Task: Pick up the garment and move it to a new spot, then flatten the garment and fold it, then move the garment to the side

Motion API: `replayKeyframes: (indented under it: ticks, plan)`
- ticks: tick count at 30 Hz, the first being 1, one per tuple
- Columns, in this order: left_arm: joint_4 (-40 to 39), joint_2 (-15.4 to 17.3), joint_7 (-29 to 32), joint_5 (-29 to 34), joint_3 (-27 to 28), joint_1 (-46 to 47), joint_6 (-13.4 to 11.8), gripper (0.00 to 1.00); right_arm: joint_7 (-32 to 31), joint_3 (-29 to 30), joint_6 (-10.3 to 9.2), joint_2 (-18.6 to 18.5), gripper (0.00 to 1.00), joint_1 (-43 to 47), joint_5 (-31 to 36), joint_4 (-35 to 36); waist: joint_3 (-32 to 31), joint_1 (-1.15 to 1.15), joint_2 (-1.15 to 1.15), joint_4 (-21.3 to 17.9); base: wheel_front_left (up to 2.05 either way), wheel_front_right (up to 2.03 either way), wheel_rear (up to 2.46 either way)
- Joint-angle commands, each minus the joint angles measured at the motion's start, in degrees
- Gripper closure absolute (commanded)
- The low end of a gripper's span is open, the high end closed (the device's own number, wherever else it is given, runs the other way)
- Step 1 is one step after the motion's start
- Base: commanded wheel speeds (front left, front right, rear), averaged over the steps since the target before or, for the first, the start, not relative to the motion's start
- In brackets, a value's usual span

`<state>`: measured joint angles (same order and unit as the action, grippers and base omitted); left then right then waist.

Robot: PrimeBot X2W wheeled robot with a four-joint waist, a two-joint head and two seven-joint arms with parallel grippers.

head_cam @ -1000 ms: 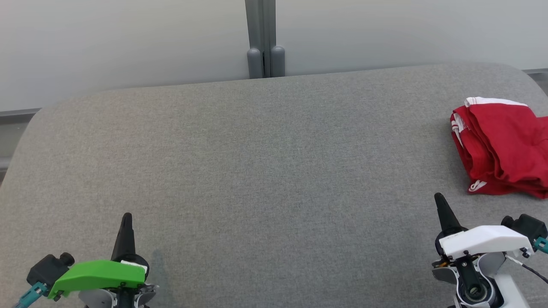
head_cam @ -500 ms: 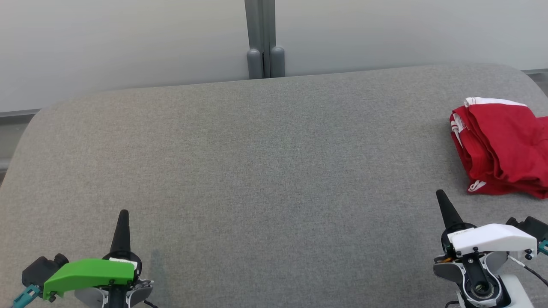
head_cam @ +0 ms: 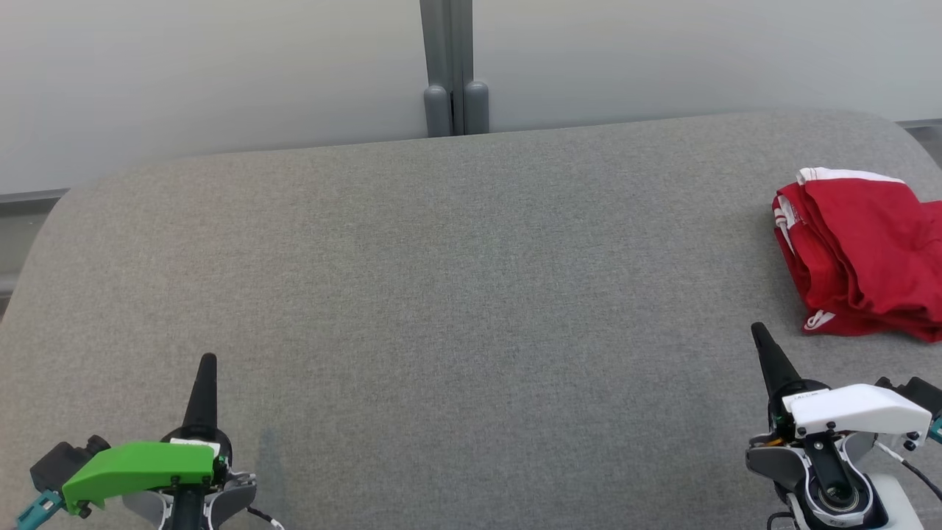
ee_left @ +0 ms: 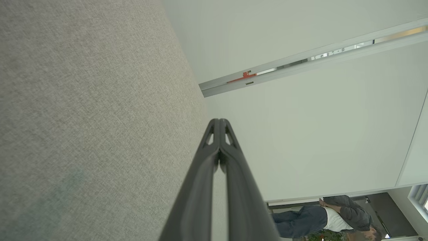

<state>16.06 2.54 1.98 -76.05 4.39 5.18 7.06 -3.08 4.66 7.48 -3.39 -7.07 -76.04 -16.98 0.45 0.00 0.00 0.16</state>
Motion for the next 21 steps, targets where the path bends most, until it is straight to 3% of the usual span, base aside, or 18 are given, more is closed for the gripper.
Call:
replayKeyframes:
  ticks: [1,21]
  plan:
    - [-0.6,0.4,0.5,-1.5,0.4,1.1,0.2,1.00,-0.4,0.3,0.03,-0.1,1.00,0.4,-1.3,0.7,0.0,0.00,0.00,0.0,0.00,0.00,0.00]
    - [-1.5,0.5,2.9,-9.8,1.5,1.4,0.5,1.00,-2.2,1.2,0.03,0.2,1.00,0.7,-9.8,2.1,-0.1,0.00,0.00,-0.1,0.00,0.00,0.00]
